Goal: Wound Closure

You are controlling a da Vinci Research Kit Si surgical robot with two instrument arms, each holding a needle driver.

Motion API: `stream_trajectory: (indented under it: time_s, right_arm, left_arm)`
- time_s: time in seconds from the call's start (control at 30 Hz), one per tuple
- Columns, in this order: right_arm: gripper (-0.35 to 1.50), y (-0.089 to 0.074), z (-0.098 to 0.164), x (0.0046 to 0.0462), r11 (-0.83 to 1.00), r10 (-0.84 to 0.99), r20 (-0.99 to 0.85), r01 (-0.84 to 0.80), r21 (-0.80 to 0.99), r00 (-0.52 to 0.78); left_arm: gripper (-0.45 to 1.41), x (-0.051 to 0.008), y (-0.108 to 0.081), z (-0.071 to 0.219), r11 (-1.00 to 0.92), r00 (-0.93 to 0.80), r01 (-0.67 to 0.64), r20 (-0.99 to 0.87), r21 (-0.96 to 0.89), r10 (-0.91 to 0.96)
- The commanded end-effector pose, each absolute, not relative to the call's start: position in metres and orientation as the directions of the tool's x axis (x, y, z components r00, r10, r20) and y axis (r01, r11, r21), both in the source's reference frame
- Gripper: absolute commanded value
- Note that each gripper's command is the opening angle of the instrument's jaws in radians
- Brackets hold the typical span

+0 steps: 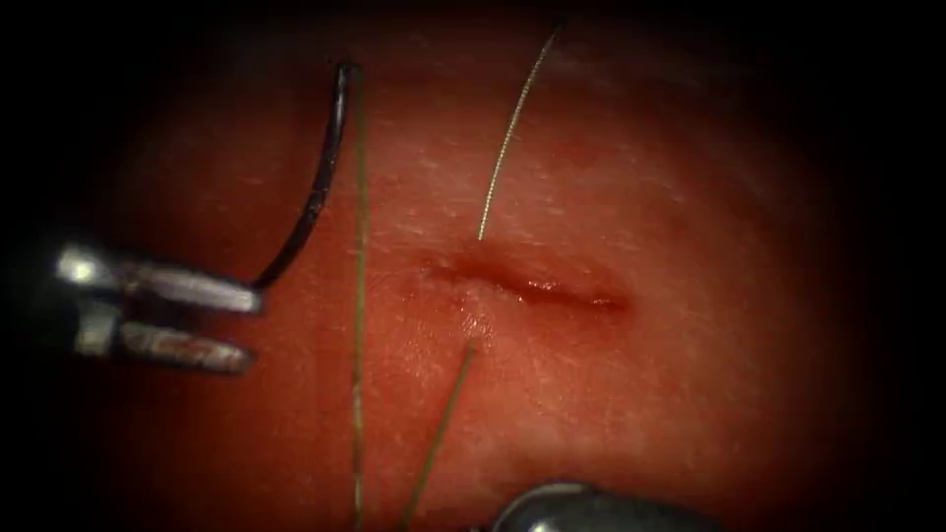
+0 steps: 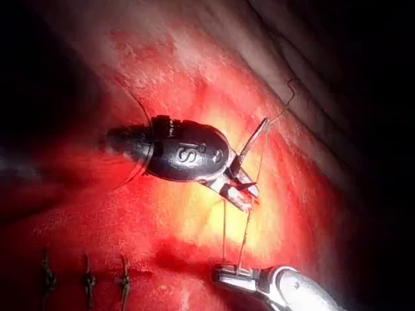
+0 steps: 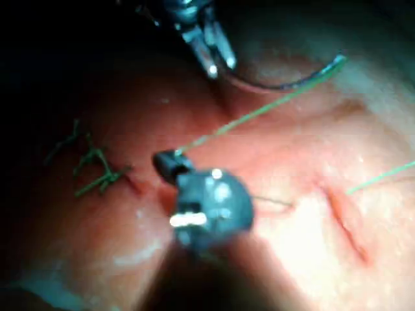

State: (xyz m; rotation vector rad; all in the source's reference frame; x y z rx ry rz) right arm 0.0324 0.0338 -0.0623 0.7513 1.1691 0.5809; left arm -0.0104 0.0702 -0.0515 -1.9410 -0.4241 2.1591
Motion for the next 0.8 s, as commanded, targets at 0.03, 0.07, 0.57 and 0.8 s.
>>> stream_trajectory:
  time_s: [0.03, 0.07, 0.57, 0.8]
  right_arm:
    - [0.46, 0.034, -0.062, 0.0332, 0.652, 0.736, -0.621, -0.037, 0.757, 0.271]
    - [0.71, 0.034, -0.062, 0.0331, 0.662, 0.732, -0.632, -0.049, 0.748, 0.253]
    - [1.31, 0.04, -0.057, 0.0233, 0.826, 0.562, -0.786, -0.13, 0.548, 0.257]
    - [1.38, 0.041, -0.053, 0.0223, 0.855, 0.517, -0.813, -0.192, 0.481, 0.268]
  left_arm:
    - [-0.35, -0.0107, 0.07, -0.051, -0.937, -0.114, 0.034, -0.933, -0.347, 0.341]
    - [-0.35, -0.0105, 0.07, -0.051, -0.937, -0.114, 0.033, -0.933, -0.347, 0.341]
    - [-0.35, -0.0025, 0.073, -0.049, -0.936, -0.15, -0.073, -0.924, -0.345, 0.353]
    - [-0.35, -0.0012, 0.073, -0.048, -0.933, -0.161, -0.112, -0.92, -0.342, 0.357]
